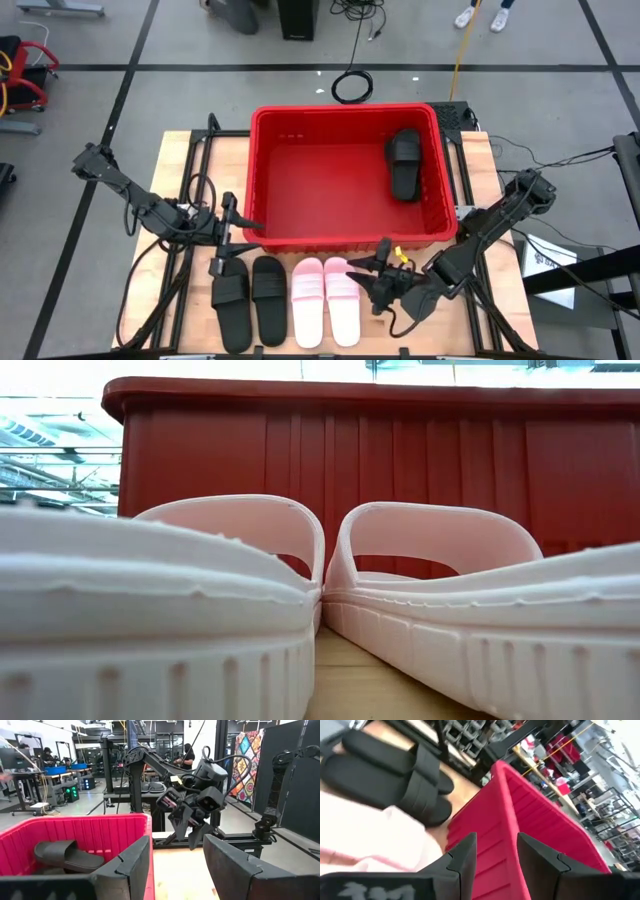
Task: Pick and place slides into bin
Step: Put the right pink slide into the bin
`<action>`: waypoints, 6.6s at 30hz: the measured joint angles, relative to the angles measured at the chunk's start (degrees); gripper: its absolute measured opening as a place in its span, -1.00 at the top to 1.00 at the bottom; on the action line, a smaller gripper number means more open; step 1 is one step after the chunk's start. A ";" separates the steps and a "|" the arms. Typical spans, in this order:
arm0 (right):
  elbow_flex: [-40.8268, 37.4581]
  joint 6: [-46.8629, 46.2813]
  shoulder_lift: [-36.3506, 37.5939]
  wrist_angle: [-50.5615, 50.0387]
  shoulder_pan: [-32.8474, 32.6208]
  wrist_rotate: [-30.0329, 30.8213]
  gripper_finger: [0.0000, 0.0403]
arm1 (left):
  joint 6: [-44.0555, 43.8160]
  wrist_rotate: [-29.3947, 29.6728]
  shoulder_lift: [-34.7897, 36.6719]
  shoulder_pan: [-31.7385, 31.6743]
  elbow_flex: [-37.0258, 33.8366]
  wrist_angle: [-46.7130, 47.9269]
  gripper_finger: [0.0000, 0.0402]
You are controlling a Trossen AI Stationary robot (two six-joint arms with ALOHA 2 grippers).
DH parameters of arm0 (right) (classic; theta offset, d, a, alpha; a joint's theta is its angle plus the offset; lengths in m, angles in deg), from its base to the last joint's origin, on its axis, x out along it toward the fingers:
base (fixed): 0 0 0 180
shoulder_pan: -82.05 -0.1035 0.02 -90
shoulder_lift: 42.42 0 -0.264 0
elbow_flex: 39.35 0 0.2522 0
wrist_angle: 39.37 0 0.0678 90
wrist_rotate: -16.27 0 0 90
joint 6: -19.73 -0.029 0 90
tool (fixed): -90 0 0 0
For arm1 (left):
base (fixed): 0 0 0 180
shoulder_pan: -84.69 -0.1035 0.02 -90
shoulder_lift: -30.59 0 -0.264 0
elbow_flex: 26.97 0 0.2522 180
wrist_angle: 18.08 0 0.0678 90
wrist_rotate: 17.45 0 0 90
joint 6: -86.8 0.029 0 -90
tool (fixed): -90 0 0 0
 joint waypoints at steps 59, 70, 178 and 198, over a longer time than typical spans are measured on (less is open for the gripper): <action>33.57 -22.46 -26.45 -43.68 -1.40 -5.90 0.35 | -1.60 -0.06 0.00 0.02 0.00 1.74 0.07; 32.28 -30.13 -26.45 -45.25 -1.57 -11.99 0.35 | -3.42 -0.07 0.00 0.02 0.00 3.13 0.07; 21.86 -19.74 -18.76 -34.69 6.35 -21.04 0.99 | 3.20 6.12 5.41 0.00 -0.04 5.34 0.07; 21.86 -2.39 -9.59 -27.10 7.46 -21.91 0.99 | 10.94 15.76 10.61 0.00 -0.04 9.05 0.07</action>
